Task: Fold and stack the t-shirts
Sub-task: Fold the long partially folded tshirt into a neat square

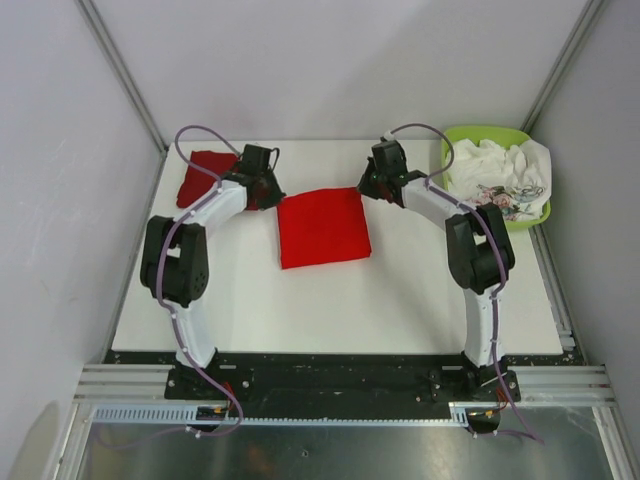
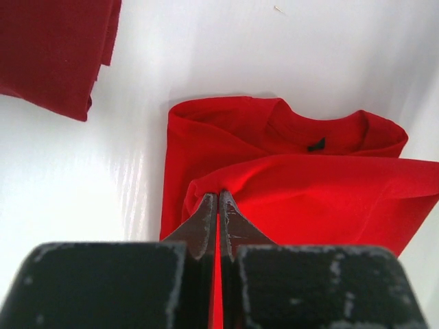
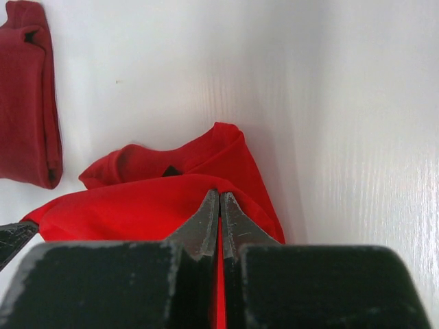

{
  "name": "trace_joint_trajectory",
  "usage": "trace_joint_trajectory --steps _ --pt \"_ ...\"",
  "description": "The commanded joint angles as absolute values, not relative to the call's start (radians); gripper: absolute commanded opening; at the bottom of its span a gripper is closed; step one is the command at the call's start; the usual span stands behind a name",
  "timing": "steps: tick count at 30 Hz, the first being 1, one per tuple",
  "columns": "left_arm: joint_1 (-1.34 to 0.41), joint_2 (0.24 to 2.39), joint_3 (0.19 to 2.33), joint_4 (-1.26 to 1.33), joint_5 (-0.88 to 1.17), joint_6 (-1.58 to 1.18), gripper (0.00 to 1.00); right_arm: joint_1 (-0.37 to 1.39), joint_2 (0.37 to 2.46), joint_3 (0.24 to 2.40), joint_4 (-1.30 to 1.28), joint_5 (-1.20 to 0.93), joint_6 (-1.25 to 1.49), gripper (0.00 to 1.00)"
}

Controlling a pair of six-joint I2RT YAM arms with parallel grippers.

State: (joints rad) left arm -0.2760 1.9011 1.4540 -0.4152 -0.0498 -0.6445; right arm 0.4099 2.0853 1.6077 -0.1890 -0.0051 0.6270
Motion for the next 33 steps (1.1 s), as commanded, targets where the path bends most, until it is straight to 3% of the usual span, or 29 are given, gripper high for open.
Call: trace_joint_trajectory --steps 1,10,12,13,14,17,18,19,21,24,30,33 --pt "-0.254 1.917 1.505 -0.381 -0.080 -0.614 0.00 0.404 2.117 1.690 -0.162 0.012 0.604 0.00" --pt "-0.238 1.936 1.511 -0.376 -0.076 -0.602 0.00 0.406 2.189 1.750 -0.162 -0.029 0.594 0.00" --pt "-0.233 1.941 1.511 -0.374 -0.079 -0.595 0.00 0.406 2.205 1.781 -0.174 -0.032 0.585 0.07" --pt "-0.229 1.943 1.509 -0.371 -0.081 -0.593 0.02 0.406 2.212 1.798 -0.181 -0.031 0.577 0.16" --pt "-0.224 1.946 1.509 -0.366 -0.082 -0.589 0.13 0.406 2.219 1.819 -0.192 -0.030 0.566 0.27" --pt "-0.206 1.942 1.523 -0.358 -0.071 -0.565 0.65 0.406 2.233 1.913 -0.267 -0.022 0.527 0.54" --pt "-0.204 1.932 1.525 -0.355 -0.072 -0.555 0.77 0.405 2.233 1.941 -0.295 -0.016 0.515 0.61" --pt "-0.202 1.919 1.527 -0.353 -0.073 -0.546 0.84 0.405 2.230 1.965 -0.329 -0.008 0.506 0.65" --pt "-0.202 1.887 1.524 -0.353 -0.078 -0.540 0.88 0.406 2.206 1.975 -0.364 -0.002 0.495 0.65" --pt "-0.214 1.840 1.500 -0.351 -0.059 -0.550 0.76 0.415 2.167 1.930 -0.385 -0.003 0.495 0.53" --pt "-0.298 1.845 1.460 -0.344 0.033 -0.595 0.16 0.439 2.172 1.835 -0.354 -0.053 0.497 0.17" --pt "-0.317 1.882 1.464 -0.331 0.070 -0.622 0.02 0.441 2.203 1.832 -0.344 -0.074 0.498 0.08"
